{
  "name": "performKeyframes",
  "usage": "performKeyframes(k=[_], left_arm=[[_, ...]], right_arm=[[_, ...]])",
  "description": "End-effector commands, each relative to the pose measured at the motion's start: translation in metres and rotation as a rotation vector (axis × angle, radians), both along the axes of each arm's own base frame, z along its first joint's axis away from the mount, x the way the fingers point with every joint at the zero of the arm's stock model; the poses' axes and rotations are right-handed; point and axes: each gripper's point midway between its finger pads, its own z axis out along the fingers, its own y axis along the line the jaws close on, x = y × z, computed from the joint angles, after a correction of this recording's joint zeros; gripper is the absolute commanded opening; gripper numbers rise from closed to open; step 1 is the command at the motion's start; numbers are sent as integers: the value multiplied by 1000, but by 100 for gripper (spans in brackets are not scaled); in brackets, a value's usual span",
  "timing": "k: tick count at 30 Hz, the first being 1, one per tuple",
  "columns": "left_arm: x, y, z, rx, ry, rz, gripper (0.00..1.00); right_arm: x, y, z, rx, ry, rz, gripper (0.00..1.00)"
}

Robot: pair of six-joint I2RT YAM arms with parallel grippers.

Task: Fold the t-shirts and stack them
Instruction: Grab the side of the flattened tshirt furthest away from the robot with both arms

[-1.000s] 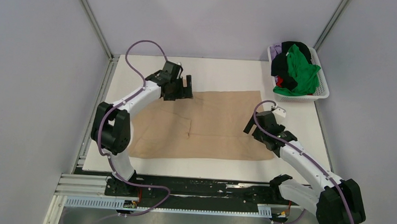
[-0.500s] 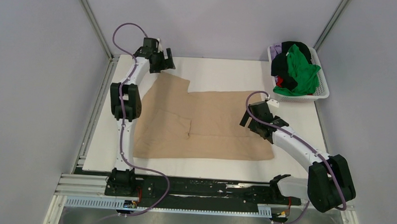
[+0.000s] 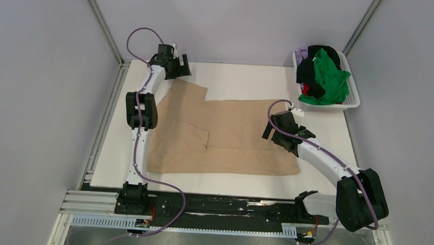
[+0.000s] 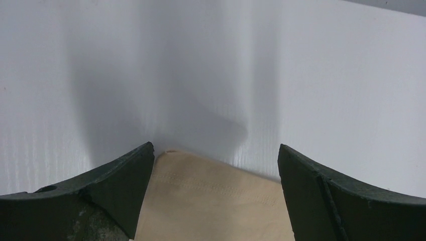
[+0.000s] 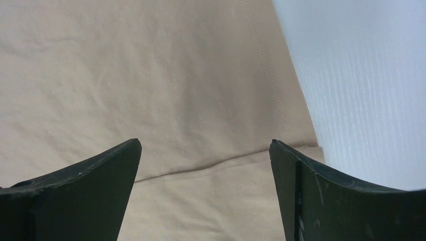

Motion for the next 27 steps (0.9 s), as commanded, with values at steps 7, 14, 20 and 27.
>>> performKeyframes(k=[7, 14, 20, 27], left_arm=[[-25, -18, -9, 37, 71, -139, 93], [-43, -18, -9, 306, 103, -234, 79], [-49, -15, -16, 431, 127, -246, 61], [-41, -17, -8, 416, 89, -224, 41]], right_arm=[[8, -2, 8, -8, -39, 3, 100], [7, -2, 9, -6, -45, 2, 100], [7, -1, 8, -2, -42, 6, 100], [7, -1, 8, -4, -40, 5, 99]])
